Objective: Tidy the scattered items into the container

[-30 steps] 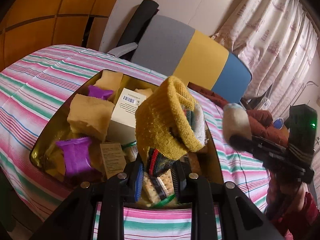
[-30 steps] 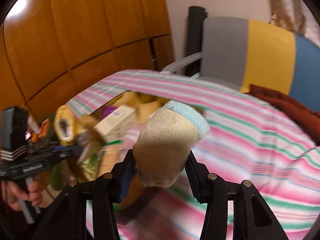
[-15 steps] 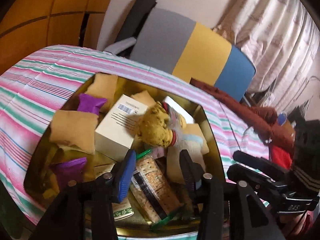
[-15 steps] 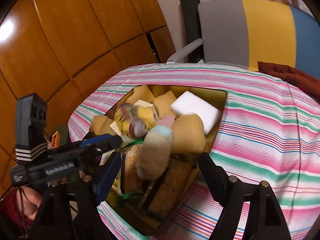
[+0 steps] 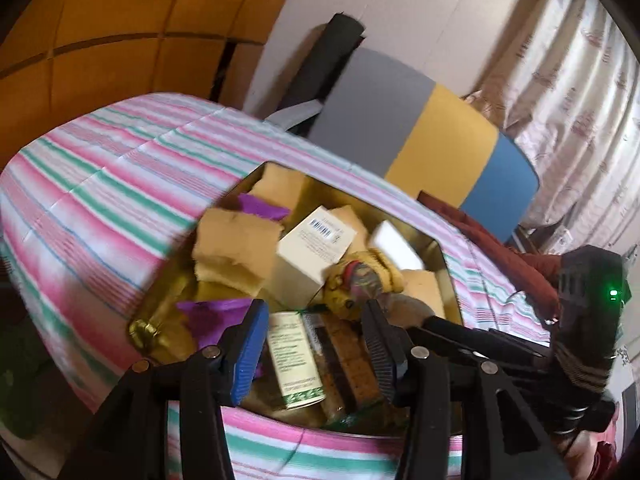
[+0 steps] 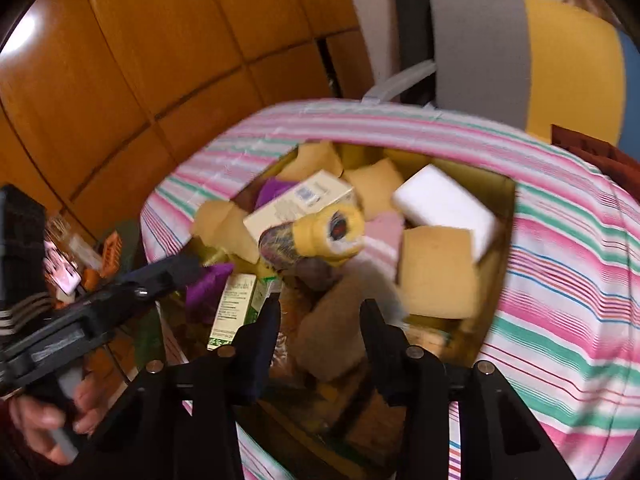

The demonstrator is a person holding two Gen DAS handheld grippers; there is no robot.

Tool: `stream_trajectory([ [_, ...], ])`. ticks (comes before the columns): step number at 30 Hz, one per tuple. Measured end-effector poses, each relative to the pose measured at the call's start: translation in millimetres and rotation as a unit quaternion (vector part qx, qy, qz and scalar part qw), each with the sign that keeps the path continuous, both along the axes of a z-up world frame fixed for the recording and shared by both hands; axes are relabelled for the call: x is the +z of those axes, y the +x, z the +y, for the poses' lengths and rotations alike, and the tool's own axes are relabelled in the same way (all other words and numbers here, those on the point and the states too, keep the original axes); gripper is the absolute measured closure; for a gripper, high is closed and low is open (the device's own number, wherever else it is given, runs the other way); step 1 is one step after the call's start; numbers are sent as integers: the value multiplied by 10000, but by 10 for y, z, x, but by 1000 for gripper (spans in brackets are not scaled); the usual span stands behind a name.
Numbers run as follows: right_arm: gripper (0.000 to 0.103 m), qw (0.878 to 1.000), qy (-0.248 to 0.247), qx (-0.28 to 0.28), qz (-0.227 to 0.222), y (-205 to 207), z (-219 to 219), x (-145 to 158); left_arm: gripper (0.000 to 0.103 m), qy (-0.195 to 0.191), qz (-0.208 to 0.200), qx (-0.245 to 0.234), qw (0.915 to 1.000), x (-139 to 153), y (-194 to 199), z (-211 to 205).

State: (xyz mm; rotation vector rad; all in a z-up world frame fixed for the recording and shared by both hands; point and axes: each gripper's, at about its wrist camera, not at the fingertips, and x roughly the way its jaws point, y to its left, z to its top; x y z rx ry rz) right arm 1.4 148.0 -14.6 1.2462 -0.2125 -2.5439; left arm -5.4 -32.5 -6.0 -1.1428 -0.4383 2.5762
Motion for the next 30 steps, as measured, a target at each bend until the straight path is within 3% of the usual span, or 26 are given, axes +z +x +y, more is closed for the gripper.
stream_trajectory([
  [3,60,9996,239,-106,-113,-66,-59,-40,53,-83,-261,84,9996,-10,-18,-23],
  [6,57,9991,-154,-381,-104,28,62,35,53,-347,-288,151,9989,15,38,-9],
  [8,29,9980,-66,-623,92,152,112,132,53,-562,-230,128,9981,46,81,24],
  [10,15,9951,10,-916,371,284,171,248,53,-776,-208,76,9967,79,119,83],
  [13,1,9909,75,-1213,584,402,239,372,53,-1025,-184,7,9946,129,173,161],
  [22,0,9848,459,-1592,528,441,226,426,53,-1728,36,343,9843,282,298,268],
  [30,0,9788,702,-1889,376,387,140,385,53,-1986,19,652,9779,300,295,211],
])
